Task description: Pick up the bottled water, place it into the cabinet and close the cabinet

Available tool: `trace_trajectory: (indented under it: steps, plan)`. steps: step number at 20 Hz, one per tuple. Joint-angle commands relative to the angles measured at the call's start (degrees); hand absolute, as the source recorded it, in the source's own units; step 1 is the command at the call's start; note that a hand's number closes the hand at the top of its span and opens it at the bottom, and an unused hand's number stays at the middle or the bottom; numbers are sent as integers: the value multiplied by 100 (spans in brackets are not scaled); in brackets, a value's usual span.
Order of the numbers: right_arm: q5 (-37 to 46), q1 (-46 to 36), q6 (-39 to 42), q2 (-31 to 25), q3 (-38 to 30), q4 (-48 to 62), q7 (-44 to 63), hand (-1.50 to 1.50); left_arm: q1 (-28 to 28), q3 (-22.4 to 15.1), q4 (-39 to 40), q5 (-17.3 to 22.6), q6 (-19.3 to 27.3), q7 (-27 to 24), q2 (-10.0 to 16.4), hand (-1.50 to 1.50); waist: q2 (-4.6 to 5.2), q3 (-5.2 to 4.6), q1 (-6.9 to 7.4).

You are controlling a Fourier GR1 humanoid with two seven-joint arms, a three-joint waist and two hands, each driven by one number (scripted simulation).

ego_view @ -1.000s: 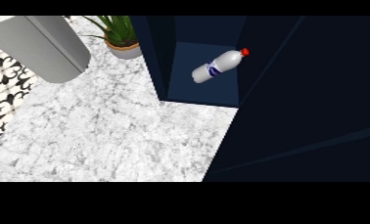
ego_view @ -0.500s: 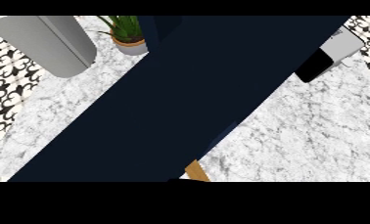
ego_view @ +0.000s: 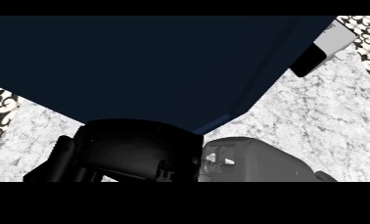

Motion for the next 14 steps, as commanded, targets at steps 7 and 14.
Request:
trace_trajectory:
  steps: [7, 14]
  plan:
    - [-591, -109, 755, -6, -821, 1669, -87, 150, 413, 554, 144, -242, -552, -47, -648, -150, 23, 14, -354]
    - [-472, 469, 1859, -507, -1382, 2554, -605, 150, 572, 837, -83, -275, -703, 281, -941, -150, 43, 20, -382]
